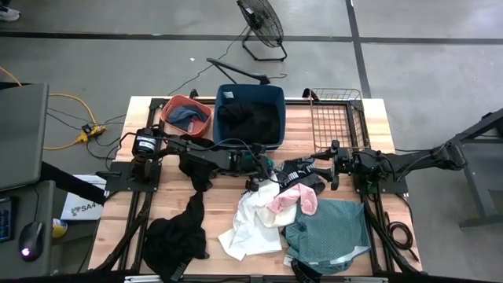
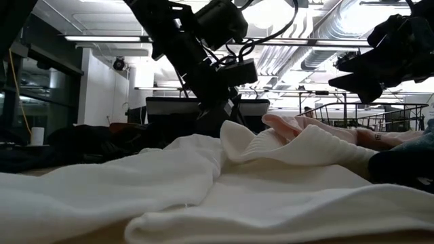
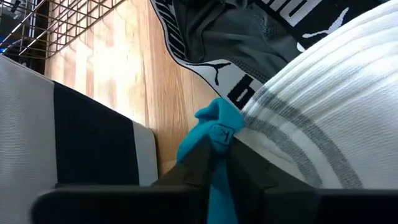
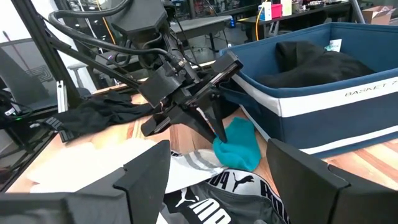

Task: Pick & Place Cloths
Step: Put the blue sock into the orange bin

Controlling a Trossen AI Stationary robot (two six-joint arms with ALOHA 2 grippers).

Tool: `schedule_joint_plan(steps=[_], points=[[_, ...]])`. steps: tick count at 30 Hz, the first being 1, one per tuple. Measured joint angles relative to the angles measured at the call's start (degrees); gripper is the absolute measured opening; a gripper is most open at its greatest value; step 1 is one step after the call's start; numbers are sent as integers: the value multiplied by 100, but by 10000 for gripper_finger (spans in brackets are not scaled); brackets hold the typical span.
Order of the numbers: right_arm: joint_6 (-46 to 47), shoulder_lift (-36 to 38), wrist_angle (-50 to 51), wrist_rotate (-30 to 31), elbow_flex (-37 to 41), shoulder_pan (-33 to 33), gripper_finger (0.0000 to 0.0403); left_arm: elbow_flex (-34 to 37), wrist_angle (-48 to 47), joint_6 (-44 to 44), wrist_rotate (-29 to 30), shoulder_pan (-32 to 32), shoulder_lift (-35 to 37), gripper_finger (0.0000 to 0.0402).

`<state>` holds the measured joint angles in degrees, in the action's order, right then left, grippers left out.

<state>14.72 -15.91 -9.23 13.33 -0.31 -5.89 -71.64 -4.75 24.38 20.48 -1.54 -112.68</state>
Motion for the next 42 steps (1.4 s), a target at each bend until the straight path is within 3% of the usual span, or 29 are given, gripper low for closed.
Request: schedule_joint_plan(steps=[3,11,16,33,42], points=[[0,1,0,1,-1,0,259,2,1,27,1,0,0,7],[0,1,2,1,1,0,259,-46,-149,21,484,-200,75,3],[0,-1,-1,1,1,0,259,-227,-446,21,911,-386,494,2],[2,1,-17,3,1,2,259,-942,-4537,-1936,1950,-785,2067,0],[2,-1,-2,1,1,1,259,-940,-7112,-3486,3203,-674,2796,0]])
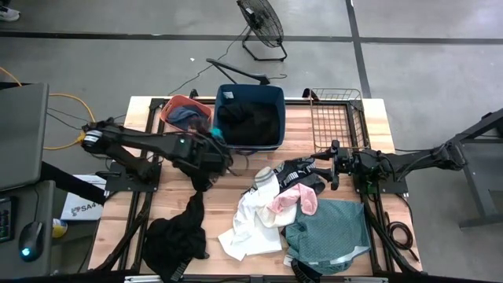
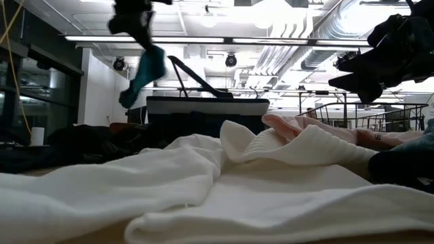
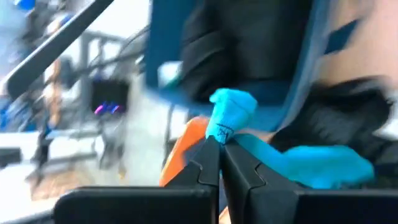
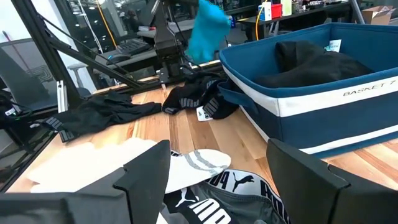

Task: Pick & Place Cloths
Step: Put the blue sock into the orange bin

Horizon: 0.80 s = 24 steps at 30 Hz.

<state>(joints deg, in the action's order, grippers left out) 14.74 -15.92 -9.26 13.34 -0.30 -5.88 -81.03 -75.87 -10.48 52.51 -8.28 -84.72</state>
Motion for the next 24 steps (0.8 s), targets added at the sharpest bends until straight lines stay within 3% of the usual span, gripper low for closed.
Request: schedule_joint_plan(steps=[6,12,19,24], points=[[0,2,-5,2,0,1,259,234,-1073,-1569,457,540,262,0],[0,1,0,0,0,0,259,704,-1006,-1975,450,1382,292,0],[0,0,0,0,-2,-1,259,1364,-186,-1681,1095,2357,305,0],[0,0,0,0,-1,0,259,1930,1187,-1058,1385,2707,304,0]])
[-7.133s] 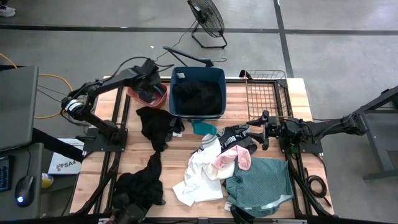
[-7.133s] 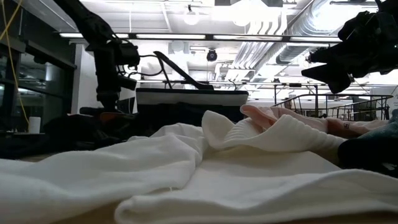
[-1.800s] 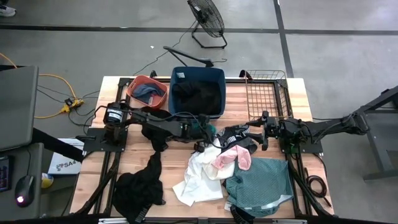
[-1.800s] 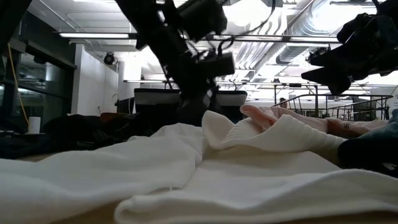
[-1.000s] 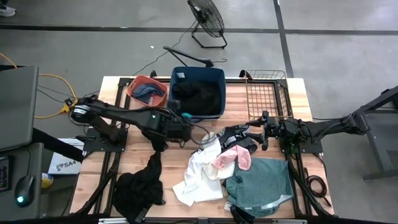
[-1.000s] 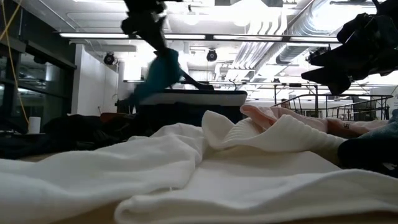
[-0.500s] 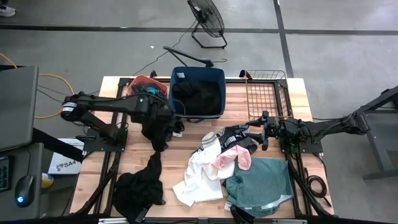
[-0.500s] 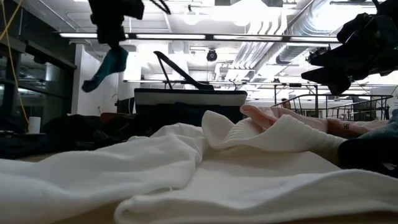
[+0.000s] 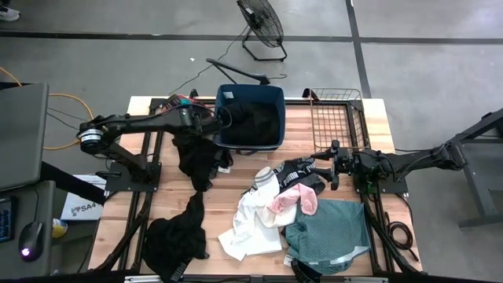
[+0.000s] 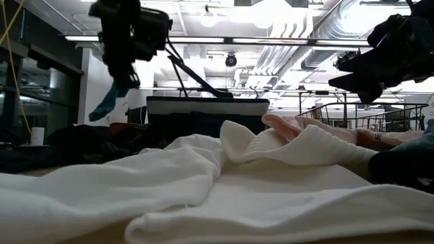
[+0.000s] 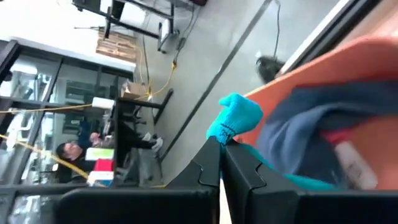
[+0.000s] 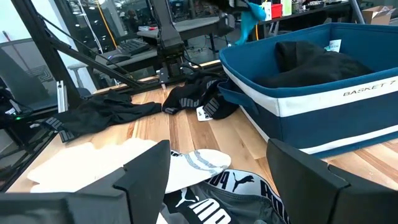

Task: Pick & Place Cloths
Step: Put the blue sock into the orange bin

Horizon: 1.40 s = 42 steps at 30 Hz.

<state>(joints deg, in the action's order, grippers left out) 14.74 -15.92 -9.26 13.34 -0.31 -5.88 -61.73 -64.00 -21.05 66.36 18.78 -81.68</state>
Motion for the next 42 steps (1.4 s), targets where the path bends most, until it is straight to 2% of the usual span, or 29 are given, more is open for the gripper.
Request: schedule_joint_plan(steps=[7,10,13,16,21,31,35,42], points=[[0,0,2,0,0,-1,259,960,2969,1629,-178,12,10,0],[0,0,2,0,0,-1,259,1214,3603,1883,-302,33,-1,0],[0,2,2,0,-1,1,259,1324,3458,1663,-351,44,-14,0],[0,0,2,0,0,1,259,1355,3190,1347,-648,175,-43,0],[-2,0,2,0,1,-1,259,1342,2898,639,-1399,579,-89,0],[-1,1,3,0,1,-1,259,1326,2996,539,-2259,914,-110,5],[-2,2,2,0,-1,0,259,1326,3014,570,-2336,935,-103,45],[0,2,4,0,0,0,259,1324,3049,639,-2354,935,-11,170]])
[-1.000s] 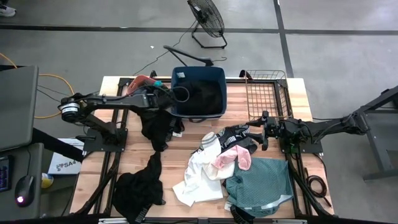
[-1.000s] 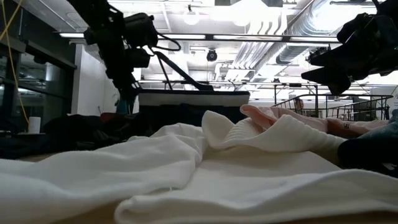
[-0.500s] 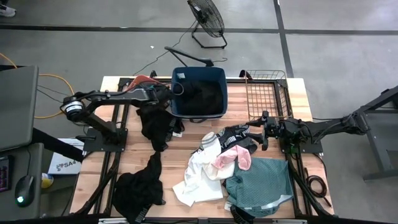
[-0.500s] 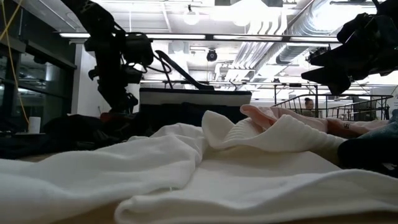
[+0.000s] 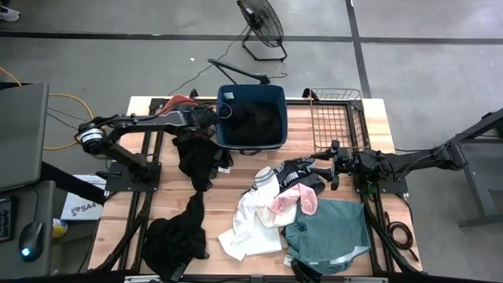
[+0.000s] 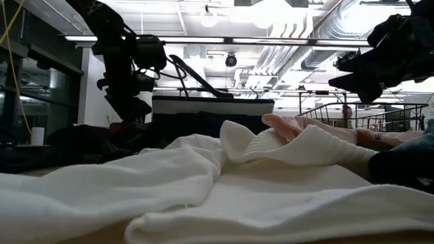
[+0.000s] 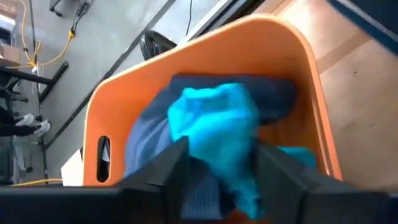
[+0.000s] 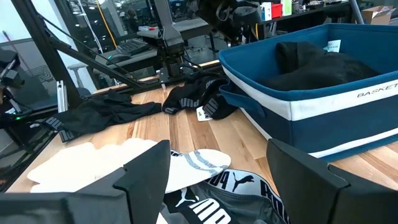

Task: Pick & Place Cloths
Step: Put the blue sock into the orange bin, then put the light pink sock into the orange bin

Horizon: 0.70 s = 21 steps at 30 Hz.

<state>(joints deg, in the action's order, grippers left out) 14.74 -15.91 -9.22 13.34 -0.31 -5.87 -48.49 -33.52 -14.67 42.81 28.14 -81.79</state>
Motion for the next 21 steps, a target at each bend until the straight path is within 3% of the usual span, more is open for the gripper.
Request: schedule_joint_plan(steps=[5,10,15,21], points=[[0,0,-1,0,1,-1,259,-4,-8,86,137,-2,321,237],[-1,0,-1,0,1,-2,259,-4,-197,-98,165,-13,648,251],[0,-2,-2,0,1,-2,259,-4,-362,-208,182,-125,931,228],[-2,0,-2,0,0,-1,259,-6,-482,-218,65,-197,1039,155]])
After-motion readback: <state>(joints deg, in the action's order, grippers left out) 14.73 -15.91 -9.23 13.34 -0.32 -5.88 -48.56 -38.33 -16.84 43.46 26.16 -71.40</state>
